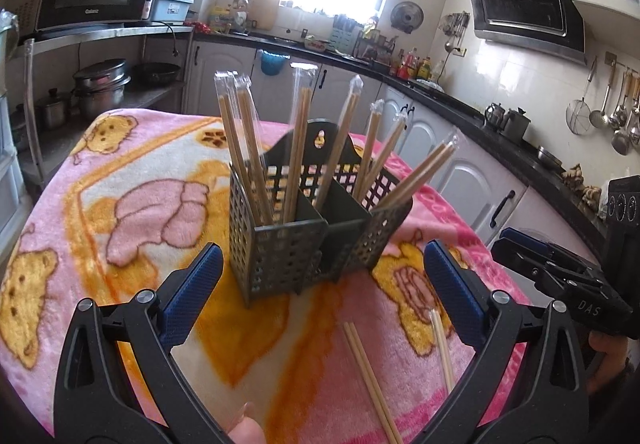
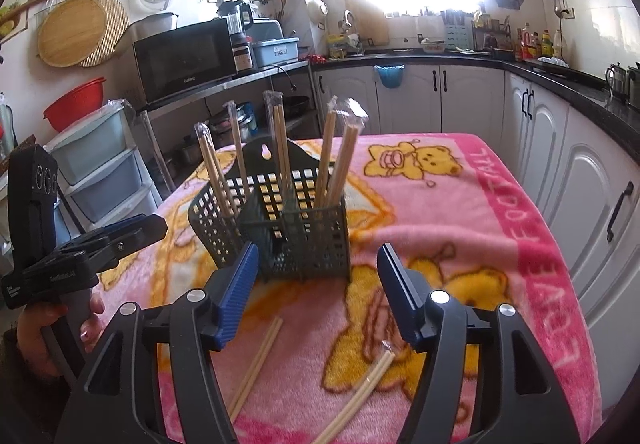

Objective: Organize utensils
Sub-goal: 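Move both open tools down toward the two loose chopstick pairs on the blanket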

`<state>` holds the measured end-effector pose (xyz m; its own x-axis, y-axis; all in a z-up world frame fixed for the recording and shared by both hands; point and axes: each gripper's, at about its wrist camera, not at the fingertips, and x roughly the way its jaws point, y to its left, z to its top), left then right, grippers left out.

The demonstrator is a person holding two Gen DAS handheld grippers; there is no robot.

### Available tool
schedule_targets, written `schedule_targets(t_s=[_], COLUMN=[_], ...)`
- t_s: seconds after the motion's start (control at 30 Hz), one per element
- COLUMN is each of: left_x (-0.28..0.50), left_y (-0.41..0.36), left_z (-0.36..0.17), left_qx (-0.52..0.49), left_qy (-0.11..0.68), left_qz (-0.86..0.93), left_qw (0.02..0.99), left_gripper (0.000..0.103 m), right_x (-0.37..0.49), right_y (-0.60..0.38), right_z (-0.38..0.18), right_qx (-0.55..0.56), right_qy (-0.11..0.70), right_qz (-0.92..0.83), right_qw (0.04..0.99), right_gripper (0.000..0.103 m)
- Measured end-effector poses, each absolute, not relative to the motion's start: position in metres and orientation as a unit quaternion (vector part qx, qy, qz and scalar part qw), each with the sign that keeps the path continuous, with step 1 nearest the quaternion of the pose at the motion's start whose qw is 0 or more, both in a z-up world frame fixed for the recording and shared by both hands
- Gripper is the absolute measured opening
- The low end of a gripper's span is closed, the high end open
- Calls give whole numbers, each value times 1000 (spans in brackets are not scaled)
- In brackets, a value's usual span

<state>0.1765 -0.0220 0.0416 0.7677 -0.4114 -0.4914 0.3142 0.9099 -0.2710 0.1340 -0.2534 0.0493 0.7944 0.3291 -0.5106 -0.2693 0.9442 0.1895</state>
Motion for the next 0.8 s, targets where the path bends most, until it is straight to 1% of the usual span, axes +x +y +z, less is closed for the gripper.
schedule_targets(t_s=[0.4, 0.8], left_x=[177, 178], left_y=[-48, -76], left_z=[26, 4], left_qx=[-60, -35], left_qy=[302, 341], left_qz=[-206, -225], left_qw=[929, 912], left_gripper=[93, 93], right_x=[116, 103], right_y=[-279, -298], right_z=[25, 4], right_qx=[63, 64], right_qy=[303, 328], right_qz=[131, 118], right_qw=[942, 935], right_gripper=[60, 61])
